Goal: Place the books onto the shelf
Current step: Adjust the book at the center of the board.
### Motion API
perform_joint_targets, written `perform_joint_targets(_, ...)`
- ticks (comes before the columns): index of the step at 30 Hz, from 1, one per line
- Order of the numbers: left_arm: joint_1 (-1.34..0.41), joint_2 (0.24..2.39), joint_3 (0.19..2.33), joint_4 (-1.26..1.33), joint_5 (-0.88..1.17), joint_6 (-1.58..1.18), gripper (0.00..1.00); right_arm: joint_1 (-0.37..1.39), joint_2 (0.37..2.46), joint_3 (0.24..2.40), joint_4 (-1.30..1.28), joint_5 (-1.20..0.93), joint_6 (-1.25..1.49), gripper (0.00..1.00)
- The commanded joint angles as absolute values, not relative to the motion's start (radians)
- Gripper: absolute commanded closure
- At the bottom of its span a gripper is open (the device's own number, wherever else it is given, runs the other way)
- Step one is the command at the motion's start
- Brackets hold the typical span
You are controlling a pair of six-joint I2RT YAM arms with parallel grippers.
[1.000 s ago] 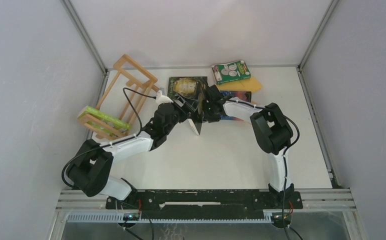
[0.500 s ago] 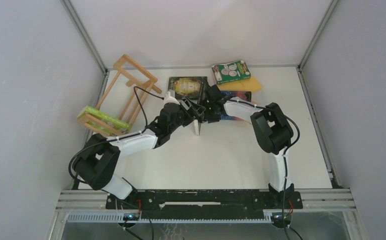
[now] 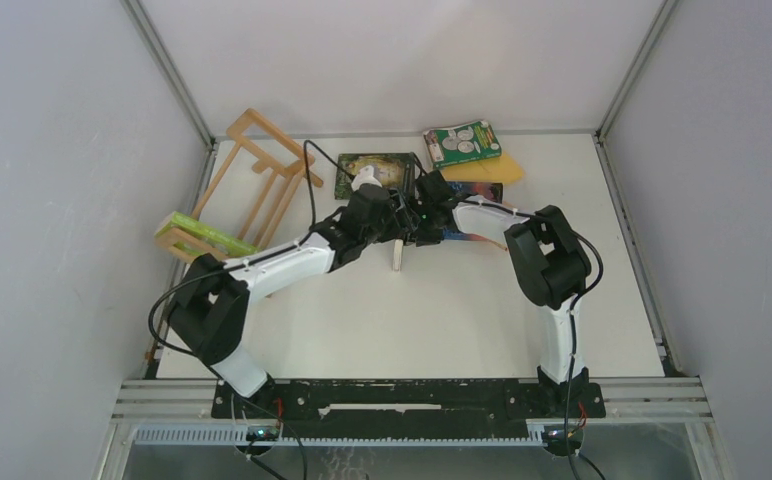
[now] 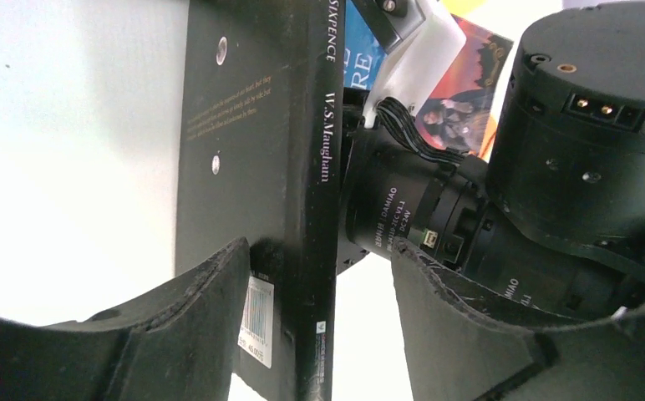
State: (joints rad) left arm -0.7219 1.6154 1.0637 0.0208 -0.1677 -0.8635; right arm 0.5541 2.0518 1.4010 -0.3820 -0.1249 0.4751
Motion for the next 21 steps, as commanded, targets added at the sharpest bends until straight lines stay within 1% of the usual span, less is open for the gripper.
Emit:
perform_joint_targets(1,-0.753,1.661,1.203,-0.150,-0.247,-0.765,0.34,0.550,2.065,1.357,-0.457,-0.123,0.476,0.55)
perform_joint_targets(10,-0.755,1.722,1.350,-0.310,-0.364,-0.672,0.38,0.532,2.053,1.353,-0.445,-0.135,0.487,0.56)
perform_joint_targets(14,-0.755,1.747,1.407,-0.355,-0.391,-0.632,0.42,0.528,2.053,1.354,-0.443,-0.139,0.492,0.56)
perform_joint_targets(21,-0.755,1.798,1.488,-0.408,-0.404,-0.577,0.51,0.525,2.053,1.353,-0.442,-0.139,0.496,0.57)
